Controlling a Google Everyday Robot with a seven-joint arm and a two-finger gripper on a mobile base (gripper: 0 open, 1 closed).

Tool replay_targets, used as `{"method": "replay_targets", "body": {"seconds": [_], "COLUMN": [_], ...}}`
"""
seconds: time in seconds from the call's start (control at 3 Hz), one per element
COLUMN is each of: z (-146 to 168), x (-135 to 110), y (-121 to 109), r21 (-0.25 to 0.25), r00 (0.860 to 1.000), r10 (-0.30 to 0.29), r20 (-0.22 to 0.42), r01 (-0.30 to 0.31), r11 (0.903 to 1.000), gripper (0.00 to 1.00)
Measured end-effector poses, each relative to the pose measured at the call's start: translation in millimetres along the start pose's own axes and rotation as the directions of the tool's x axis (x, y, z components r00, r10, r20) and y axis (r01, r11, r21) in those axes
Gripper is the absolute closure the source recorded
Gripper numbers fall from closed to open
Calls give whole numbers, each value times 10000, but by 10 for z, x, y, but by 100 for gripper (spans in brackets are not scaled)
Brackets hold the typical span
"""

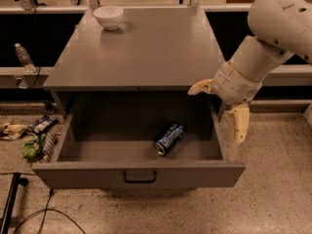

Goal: Pick pepsi can from top drawer and place on counter

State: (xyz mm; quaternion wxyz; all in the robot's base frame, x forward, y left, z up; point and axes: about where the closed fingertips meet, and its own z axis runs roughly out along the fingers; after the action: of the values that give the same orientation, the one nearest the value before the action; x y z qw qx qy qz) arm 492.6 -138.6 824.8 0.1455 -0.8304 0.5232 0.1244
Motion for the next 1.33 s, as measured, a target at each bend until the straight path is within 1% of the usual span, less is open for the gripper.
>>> {"method": "replay_targets", "body": {"seconds": [0.33, 0.67, 1.0, 1.33], "z": [79, 89, 263, 580], "x": [-5, -7, -103, -275], "y": [-28, -30, -78, -128], "r21": [-60, -49, -108, -454], "r00": [9909, 9901, 9740, 9118], "r10": [-1345, -1396, -2265, -4104], "r20": [105, 147, 70, -145], "r01": [1345, 1397, 2266, 4094], "r11": [9909, 9902, 9739, 9112], "gripper": [0, 0, 0, 0]}}
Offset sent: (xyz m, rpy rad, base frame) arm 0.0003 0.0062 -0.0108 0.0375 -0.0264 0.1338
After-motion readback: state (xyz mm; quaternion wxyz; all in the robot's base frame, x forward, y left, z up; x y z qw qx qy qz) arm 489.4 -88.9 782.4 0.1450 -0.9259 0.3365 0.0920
